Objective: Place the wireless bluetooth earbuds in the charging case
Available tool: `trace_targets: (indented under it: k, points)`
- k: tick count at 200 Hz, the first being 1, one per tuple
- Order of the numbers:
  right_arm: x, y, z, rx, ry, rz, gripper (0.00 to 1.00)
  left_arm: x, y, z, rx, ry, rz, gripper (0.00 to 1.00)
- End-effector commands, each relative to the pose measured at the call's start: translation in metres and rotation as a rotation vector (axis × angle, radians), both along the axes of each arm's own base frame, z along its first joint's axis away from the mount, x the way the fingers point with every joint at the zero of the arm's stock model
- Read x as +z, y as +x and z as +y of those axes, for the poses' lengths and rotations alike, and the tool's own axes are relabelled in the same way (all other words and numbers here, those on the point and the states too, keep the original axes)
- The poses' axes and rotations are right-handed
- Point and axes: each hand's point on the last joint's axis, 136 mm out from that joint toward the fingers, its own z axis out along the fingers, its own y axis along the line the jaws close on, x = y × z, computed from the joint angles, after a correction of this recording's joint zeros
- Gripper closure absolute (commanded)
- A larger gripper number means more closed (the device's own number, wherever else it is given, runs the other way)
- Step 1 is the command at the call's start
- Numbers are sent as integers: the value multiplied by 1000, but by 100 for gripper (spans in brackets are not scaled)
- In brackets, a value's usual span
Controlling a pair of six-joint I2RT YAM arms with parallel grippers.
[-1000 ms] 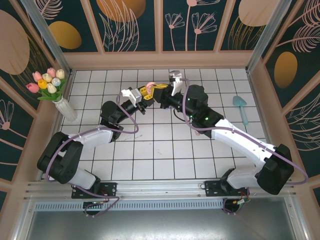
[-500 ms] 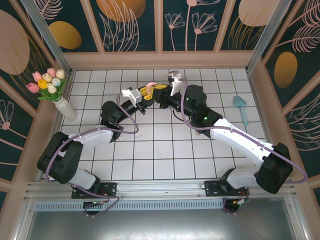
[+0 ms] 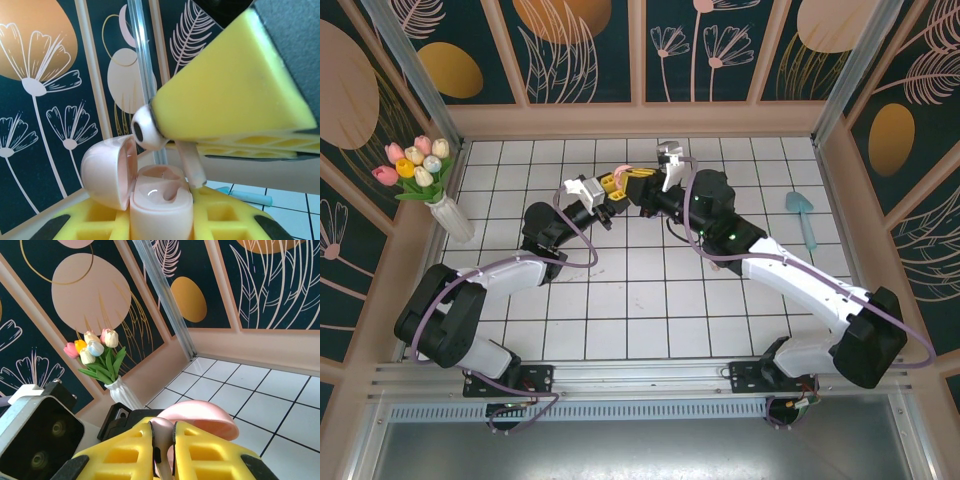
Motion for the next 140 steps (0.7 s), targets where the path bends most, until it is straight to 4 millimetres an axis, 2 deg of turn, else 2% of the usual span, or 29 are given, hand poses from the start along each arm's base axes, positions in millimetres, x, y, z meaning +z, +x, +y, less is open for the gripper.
trace_targets:
  k: [1,140]
  points:
    - [44,-7,-8,-7,82,-94,85,10,-3,-4,-19,-6,-32,100]
    - [20,14,-9,-39,64,-53,86,20,-11,-4,-51,-23,-41,100]
